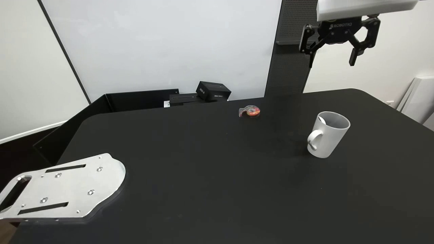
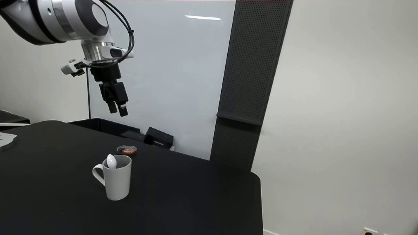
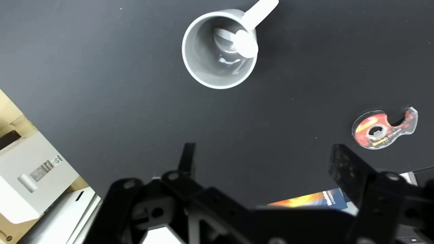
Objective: Remove the white spoon from the grey mug and place it on the table
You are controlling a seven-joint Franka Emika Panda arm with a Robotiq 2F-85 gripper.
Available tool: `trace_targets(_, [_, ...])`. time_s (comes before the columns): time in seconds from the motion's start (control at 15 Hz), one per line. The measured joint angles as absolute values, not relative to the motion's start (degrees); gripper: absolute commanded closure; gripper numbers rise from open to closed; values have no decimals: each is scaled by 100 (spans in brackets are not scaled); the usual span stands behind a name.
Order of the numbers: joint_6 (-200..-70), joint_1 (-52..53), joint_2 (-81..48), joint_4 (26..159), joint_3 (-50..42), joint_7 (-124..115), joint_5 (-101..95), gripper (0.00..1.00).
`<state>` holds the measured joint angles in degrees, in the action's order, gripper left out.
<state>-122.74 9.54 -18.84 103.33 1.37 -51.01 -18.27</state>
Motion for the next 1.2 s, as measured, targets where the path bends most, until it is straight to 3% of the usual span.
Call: trace_targets(1.2, [-12348, 1199, -2069, 10815, 101, -4948, -1922, 0])
